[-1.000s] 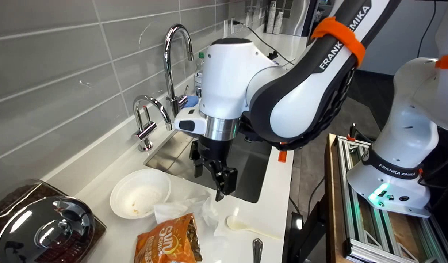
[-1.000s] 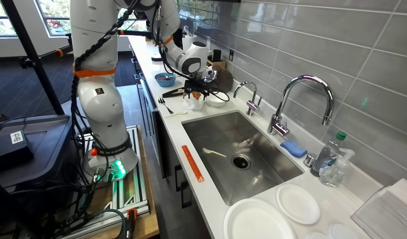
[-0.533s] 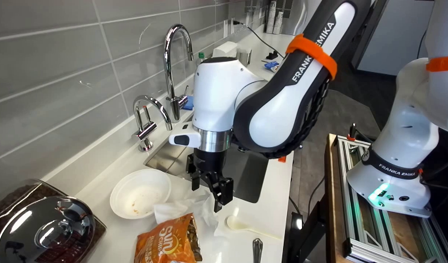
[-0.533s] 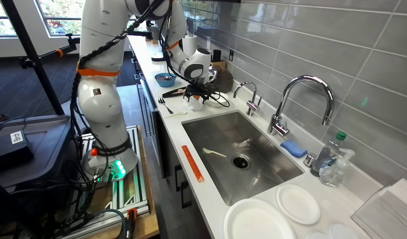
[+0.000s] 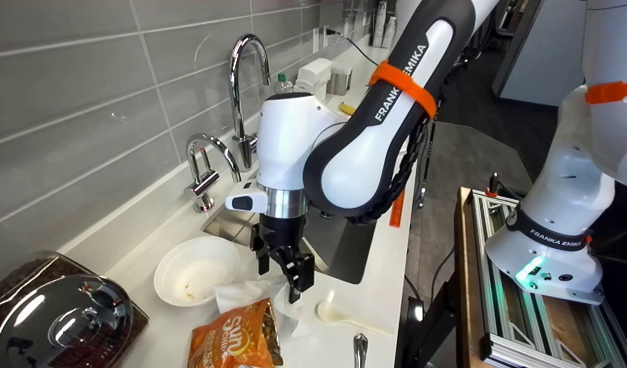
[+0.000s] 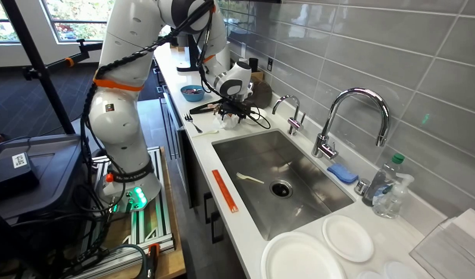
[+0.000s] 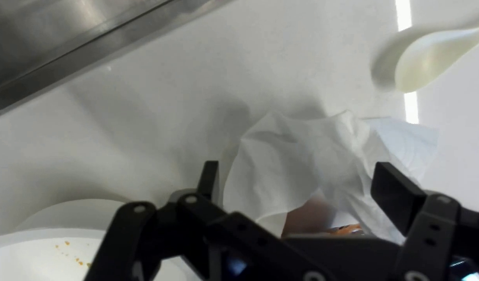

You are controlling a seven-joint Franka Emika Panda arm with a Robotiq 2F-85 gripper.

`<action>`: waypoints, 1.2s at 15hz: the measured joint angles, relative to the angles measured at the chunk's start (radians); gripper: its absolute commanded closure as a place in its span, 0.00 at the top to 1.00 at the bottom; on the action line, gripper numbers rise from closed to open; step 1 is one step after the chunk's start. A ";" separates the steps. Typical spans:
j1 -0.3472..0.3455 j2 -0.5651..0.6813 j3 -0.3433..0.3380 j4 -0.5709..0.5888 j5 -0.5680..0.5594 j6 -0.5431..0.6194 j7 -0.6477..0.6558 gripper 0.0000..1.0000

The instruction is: Use the tissue to wipe the small plate

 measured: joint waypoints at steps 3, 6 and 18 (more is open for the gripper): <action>-0.012 0.032 0.015 0.024 0.000 -0.008 -0.016 1.00; -0.017 0.066 0.019 0.049 -0.004 -0.014 -0.026 0.72; -0.037 0.092 0.019 0.085 -0.029 -0.074 -0.034 0.00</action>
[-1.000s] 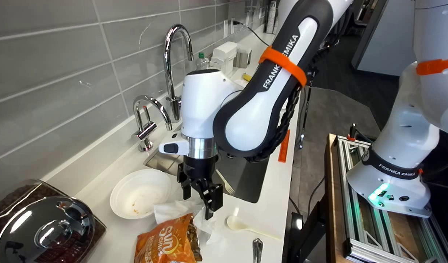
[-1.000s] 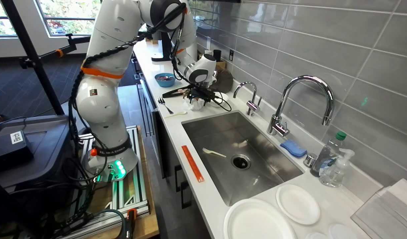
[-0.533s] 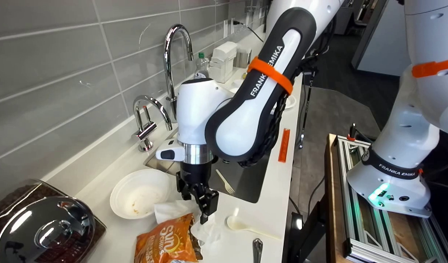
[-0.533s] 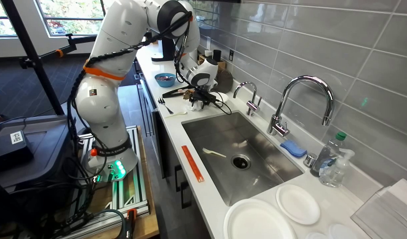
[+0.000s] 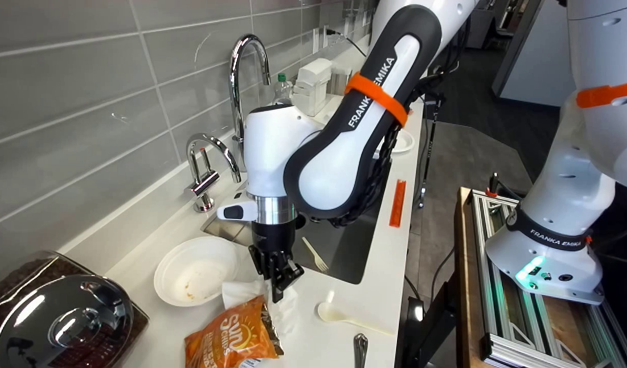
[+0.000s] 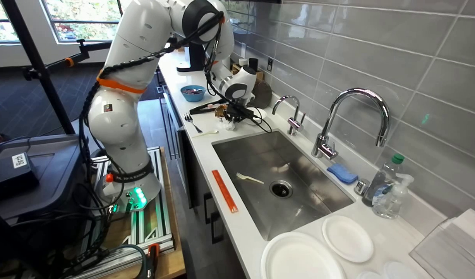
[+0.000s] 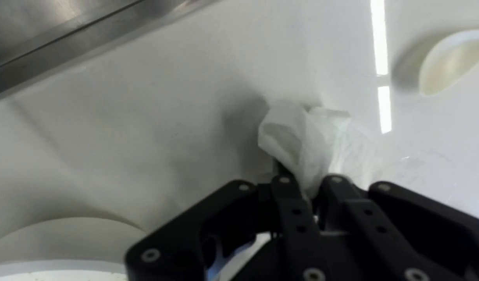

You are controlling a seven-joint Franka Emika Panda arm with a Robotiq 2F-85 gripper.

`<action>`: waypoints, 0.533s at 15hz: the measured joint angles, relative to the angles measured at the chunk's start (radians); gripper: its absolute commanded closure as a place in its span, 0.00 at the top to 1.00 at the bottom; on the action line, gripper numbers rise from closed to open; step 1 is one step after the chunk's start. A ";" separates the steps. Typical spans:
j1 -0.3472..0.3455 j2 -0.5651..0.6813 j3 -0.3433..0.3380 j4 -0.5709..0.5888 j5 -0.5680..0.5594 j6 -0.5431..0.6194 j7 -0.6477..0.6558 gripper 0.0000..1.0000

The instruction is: Use the tissue to wipe the small plate

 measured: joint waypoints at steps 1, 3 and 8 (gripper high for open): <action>0.000 -0.013 -0.001 0.000 -0.004 -0.030 -0.001 0.00; 0.001 -0.044 -0.004 -0.001 -0.011 -0.105 -0.003 0.01; 0.026 -0.136 -0.032 0.000 -0.030 -0.284 -0.001 0.01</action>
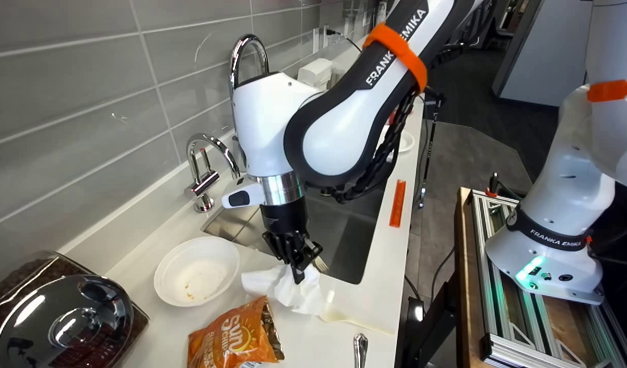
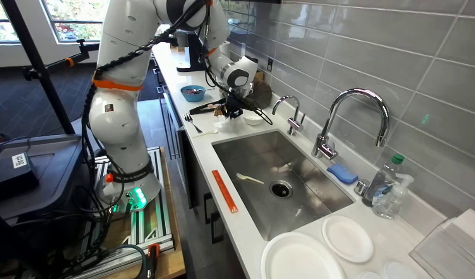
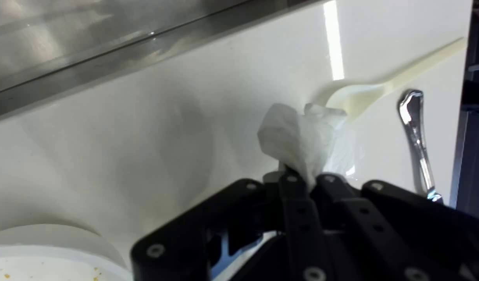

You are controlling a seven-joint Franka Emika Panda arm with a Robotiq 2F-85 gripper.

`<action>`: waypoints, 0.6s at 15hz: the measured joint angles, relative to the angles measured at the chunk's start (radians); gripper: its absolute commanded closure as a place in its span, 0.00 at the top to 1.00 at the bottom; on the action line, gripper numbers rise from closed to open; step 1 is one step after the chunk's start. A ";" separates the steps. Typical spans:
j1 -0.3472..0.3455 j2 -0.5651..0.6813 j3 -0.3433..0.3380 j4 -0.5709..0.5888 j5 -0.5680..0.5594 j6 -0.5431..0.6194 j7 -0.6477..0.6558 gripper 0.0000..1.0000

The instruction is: Use the tissue to wipe the small plate

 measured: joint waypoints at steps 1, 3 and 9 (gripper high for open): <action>0.010 -0.019 -0.011 0.002 -0.009 -0.040 0.006 0.01; 0.032 -0.053 -0.037 0.011 -0.032 -0.113 0.027 0.01; 0.084 -0.107 -0.080 0.071 -0.076 -0.262 0.045 0.01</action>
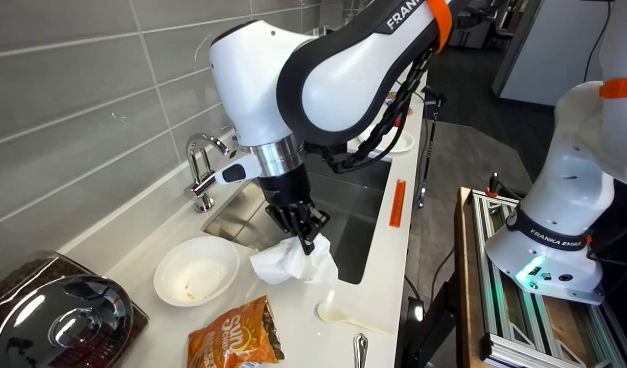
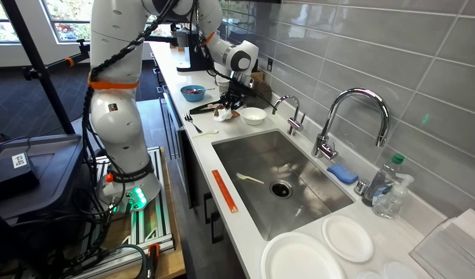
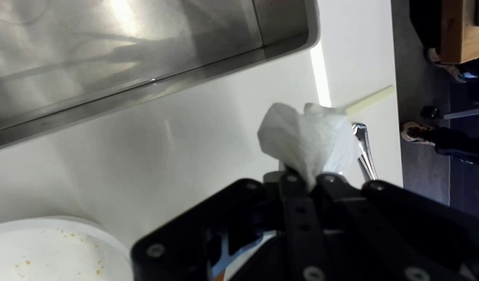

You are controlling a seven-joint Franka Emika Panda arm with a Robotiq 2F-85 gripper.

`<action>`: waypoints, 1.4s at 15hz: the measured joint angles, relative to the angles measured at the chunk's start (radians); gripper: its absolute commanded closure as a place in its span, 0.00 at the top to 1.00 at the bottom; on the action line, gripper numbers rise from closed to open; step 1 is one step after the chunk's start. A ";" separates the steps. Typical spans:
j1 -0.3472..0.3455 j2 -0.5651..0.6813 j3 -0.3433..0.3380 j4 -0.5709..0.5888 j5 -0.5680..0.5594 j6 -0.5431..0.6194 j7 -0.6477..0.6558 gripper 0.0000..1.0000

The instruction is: Use the tissue to wipe the small plate

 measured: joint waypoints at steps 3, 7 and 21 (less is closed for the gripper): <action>0.023 0.004 -0.018 0.052 -0.036 -0.012 0.015 0.01; 0.042 0.058 -0.043 0.142 -0.072 -0.009 0.027 0.01; 0.099 0.380 -0.074 0.551 -0.117 -0.011 0.032 0.01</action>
